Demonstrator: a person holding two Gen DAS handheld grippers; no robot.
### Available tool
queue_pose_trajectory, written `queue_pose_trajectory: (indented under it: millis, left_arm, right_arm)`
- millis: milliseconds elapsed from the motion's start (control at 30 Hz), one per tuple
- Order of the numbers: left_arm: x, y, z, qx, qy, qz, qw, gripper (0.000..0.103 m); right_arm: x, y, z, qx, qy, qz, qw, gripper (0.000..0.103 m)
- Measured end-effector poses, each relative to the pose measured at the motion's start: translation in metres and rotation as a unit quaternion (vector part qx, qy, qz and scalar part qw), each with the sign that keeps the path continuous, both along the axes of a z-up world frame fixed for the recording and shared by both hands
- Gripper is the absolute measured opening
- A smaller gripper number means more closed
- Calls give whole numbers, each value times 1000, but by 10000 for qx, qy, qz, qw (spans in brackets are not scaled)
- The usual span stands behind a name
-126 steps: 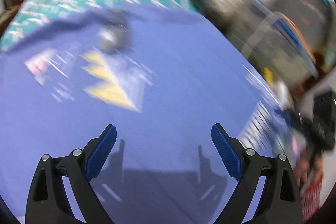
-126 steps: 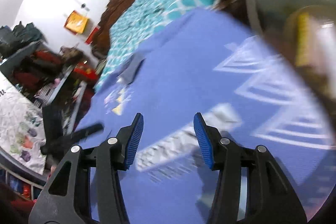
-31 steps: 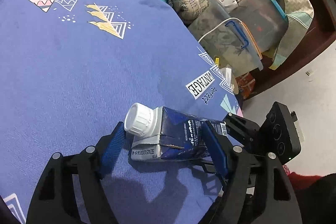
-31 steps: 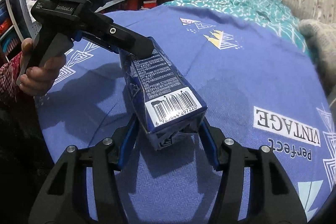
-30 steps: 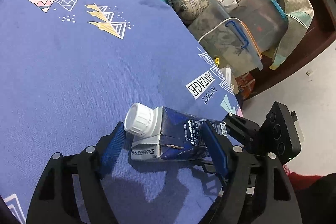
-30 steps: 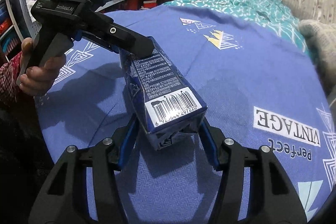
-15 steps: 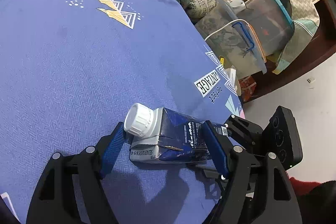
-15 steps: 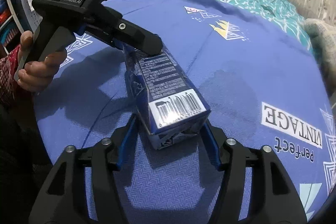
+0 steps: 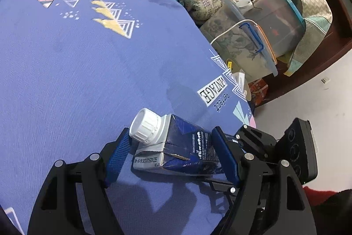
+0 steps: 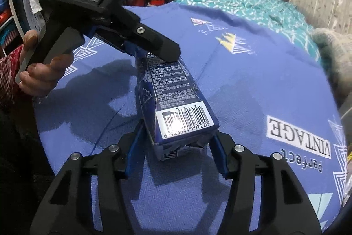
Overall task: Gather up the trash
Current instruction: 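Carry the milk carton with both grippers to the wastebasket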
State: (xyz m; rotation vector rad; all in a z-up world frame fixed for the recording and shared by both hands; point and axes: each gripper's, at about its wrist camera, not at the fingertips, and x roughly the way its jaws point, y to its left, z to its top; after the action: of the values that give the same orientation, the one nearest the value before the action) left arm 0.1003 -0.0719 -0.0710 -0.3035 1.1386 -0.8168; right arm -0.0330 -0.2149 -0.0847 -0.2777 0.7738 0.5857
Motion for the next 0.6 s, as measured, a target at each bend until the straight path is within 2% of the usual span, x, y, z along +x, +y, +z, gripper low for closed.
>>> queue_pose_trajectory:
  millis: [133,233,400,600]
  left_arm:
    - [12,-32,17,117,-148,-268,9995,70]
    - [23,-68,32,182,-283,-572,9978,70]
    - [44,-178,61,320,-603,-1419,9875,70]
    - [49,-341,81,458,-905,-2420,9650,69]
  right_arm:
    - [-1,-17,8,52,-167,-283,9994,56]
    - [-5,-45,19,160,-382,-738,9964,56]
    - [-16,-112,36,353,-759,-1624,9832,55]
    - [-33,-227,49,494,-1066,-2939,9486,54]
